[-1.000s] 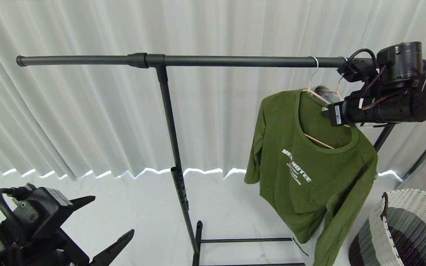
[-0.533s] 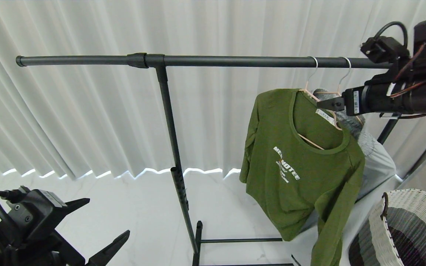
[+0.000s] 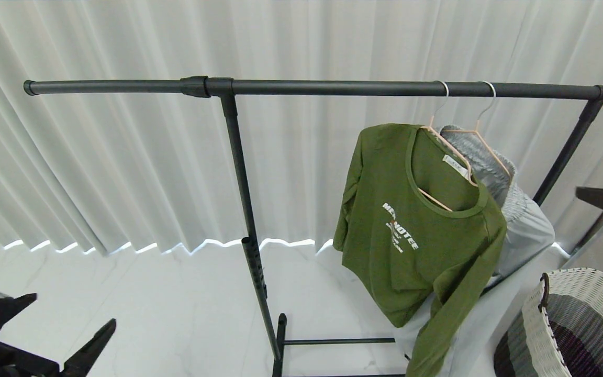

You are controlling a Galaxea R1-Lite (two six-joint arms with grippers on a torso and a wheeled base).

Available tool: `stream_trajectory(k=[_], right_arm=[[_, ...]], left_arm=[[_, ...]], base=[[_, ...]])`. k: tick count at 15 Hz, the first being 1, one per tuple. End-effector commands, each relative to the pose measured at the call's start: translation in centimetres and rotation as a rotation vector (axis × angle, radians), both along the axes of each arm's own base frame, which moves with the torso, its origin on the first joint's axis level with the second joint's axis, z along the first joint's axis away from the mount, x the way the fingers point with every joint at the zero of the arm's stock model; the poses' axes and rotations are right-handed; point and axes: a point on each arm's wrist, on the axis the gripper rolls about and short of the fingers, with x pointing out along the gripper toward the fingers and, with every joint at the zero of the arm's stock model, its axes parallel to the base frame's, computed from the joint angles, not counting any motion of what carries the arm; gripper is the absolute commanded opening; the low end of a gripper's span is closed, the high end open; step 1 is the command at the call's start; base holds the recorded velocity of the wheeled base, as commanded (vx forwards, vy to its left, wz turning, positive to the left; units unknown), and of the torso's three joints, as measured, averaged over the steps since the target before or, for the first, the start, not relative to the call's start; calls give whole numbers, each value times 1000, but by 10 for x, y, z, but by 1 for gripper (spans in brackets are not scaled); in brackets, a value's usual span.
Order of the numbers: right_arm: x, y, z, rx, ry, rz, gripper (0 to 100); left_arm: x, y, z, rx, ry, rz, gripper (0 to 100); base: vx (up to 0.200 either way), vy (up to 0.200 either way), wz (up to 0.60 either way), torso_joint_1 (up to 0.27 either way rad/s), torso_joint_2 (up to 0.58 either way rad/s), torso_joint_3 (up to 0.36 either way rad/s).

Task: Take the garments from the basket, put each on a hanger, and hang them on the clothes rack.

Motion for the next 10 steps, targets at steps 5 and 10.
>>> stream_trajectory(k=[5, 10], right_arm=[[-140, -30, -102, -59, -48, -353, 100], [-157, -29, -176, -95, -97, -359, 100]], left_arm=[[-69, 7, -17, 48, -127, 375, 100], [-101, 1, -50, 30, -226, 375, 100]], base=[[0, 0, 0, 0, 0, 0], [0, 0, 0, 0, 0, 0]])
